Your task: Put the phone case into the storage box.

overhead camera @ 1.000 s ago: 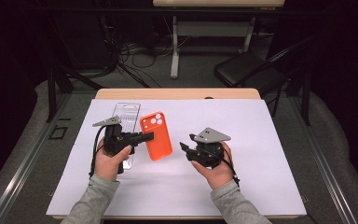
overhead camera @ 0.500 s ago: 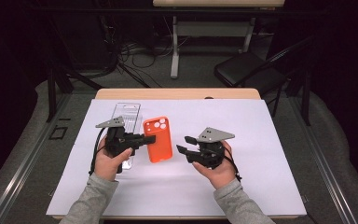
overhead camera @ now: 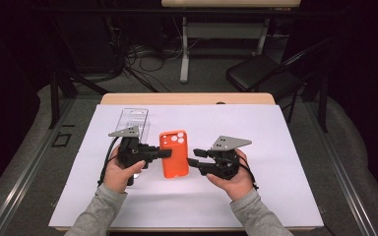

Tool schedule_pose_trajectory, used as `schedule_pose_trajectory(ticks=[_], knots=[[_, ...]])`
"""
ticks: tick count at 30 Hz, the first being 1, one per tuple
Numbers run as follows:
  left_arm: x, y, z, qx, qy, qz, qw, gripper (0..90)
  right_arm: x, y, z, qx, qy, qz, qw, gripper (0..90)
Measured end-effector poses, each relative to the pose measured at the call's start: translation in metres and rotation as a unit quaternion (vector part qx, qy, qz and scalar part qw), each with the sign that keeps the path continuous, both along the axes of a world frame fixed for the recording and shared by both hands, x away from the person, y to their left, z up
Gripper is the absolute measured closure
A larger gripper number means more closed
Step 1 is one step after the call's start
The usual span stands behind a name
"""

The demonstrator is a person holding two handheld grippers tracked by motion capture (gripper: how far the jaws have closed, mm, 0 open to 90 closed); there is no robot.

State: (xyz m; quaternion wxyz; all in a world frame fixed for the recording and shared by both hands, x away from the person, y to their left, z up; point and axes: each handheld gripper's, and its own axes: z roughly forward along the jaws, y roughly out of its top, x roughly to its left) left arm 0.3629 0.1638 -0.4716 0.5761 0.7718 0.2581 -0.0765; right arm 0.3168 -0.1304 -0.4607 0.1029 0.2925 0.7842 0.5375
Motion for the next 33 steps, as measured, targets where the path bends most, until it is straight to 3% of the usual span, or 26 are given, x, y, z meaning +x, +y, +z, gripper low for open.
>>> schedule_pose_trajectory(ticks=[18,33], knots=[[-0.004,-0.011,-0.002,0.000,0.008,-0.032,0.9995,80.8,0.000,-0.004,0.001,0.015,0.019,0.004,0.9997,55.1],[-0.006,-0.017,-0.004,0.005,0.011,-0.043,0.9990,80.8,0.003,-0.006,0.000,0.031,0.037,0.004,0.9988,68.4]])
